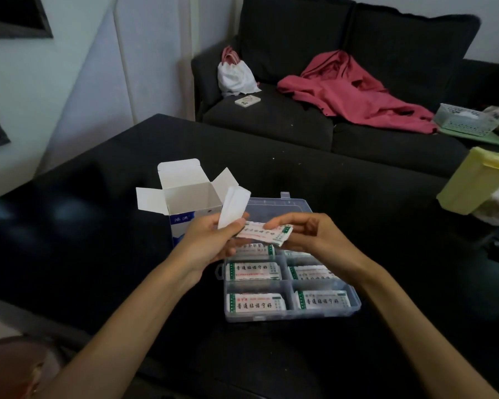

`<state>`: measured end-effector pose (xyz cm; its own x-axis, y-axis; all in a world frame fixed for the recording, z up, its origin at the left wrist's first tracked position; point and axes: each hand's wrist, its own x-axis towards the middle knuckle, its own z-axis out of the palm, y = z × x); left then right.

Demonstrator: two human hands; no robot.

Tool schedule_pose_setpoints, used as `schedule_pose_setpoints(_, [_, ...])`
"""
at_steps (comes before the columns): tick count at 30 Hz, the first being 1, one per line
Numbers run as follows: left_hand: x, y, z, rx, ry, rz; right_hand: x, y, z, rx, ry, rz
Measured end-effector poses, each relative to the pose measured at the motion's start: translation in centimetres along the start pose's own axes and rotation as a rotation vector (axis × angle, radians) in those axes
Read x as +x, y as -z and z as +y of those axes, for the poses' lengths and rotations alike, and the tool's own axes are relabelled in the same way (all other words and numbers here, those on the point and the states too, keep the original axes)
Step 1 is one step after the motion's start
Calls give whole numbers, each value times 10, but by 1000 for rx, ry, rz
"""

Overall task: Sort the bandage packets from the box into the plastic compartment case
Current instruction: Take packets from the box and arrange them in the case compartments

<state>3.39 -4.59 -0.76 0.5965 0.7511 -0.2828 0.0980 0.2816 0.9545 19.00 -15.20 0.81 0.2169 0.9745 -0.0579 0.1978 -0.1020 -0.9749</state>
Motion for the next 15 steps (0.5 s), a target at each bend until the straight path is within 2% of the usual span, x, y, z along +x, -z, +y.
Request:
schedule_pose_setpoints(3, [3, -1, -3, 48, -98, 88, 2, -3, 1, 96, -51, -23])
schedule_pose_setpoints(6, [4, -2, -7, 173, -232, 153, 5, -8, -1, 101, -56, 38])
schedule_pose_setpoints(11, [4, -1, -8, 432, -434, 266, 12, -15, 6, -51, -58, 68])
schedule_pose_setpoints(15, [6, 12, -5, 480, -433, 298, 24, -8, 11, -292, -31, 86])
